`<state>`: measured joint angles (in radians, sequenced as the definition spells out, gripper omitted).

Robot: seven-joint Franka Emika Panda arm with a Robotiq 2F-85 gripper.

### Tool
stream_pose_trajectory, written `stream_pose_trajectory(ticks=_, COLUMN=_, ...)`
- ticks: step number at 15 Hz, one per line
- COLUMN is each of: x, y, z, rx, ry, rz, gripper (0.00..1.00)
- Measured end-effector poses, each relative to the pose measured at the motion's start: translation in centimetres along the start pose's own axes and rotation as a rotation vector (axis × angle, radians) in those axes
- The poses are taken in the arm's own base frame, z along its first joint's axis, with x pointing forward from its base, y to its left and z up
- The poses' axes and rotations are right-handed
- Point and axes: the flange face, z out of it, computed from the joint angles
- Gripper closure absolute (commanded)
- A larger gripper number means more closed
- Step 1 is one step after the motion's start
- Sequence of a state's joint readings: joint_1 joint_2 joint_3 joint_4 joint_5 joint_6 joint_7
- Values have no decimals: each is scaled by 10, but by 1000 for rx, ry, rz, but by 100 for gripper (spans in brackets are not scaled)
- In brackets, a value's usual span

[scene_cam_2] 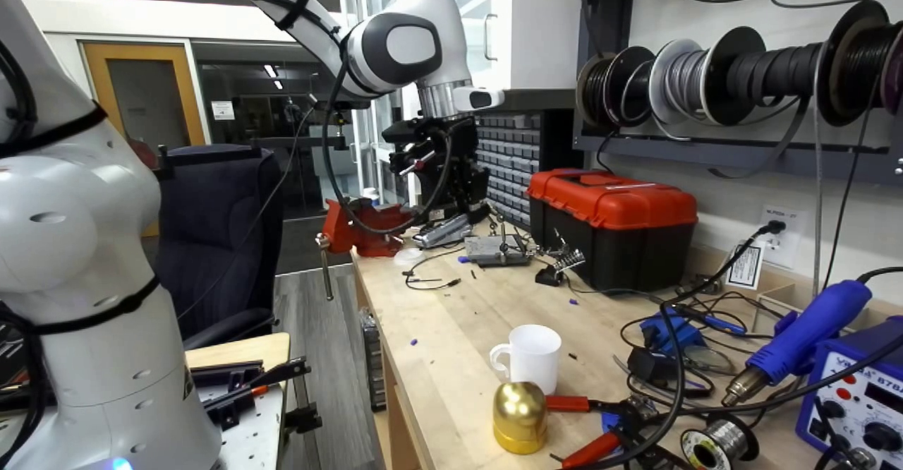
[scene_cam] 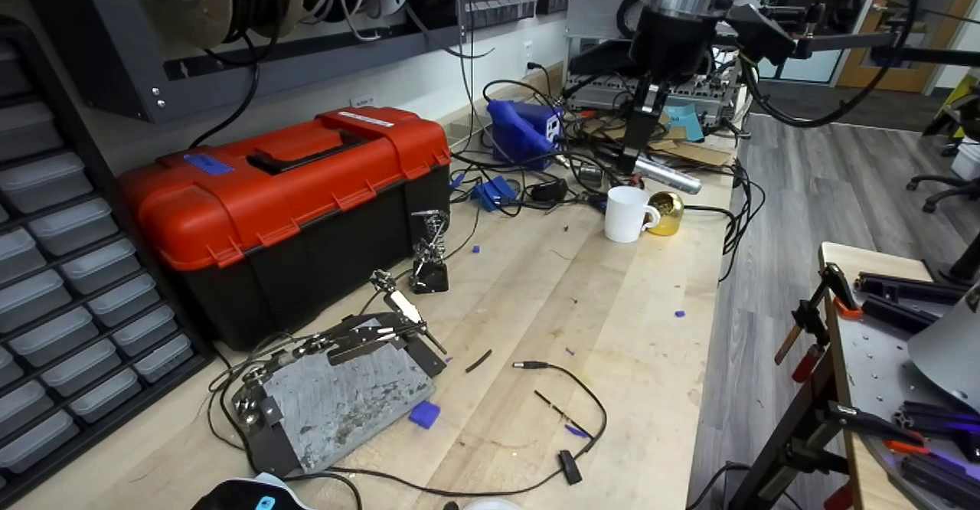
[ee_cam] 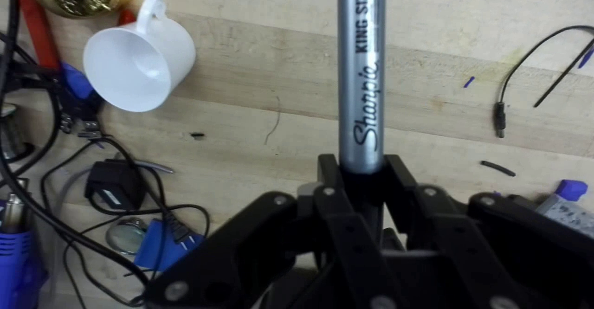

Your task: Pick up the black marker from the left side of the workbench and put it in the white mug

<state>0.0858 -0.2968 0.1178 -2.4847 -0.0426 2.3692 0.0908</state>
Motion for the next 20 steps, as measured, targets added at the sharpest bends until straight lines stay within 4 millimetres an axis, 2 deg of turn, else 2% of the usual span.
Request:
stream_pose_trajectory(ticks=6, x=15, y=67, z=-26, rx=-23, ry=-1, rz=128, gripper=95)
stream_pose_trajectory(ticks=9, x=24, y=88, z=-38, rx=-24, ry=28, rz=171, gripper=95)
stream_pose_trajectory(ticks=12, x=33, y=101, z=-42, rx=-25, ry=53, rz=195, gripper=95)
stream_pose_trajectory(ticks=15, x=43, y=107, z=-34, rx=-25, ry=77, rz=213, gripper=95)
stream_pose_trajectory(ticks=20, x=58, y=133, z=6, rx=-21, ry=71, rz=267, gripper=95)
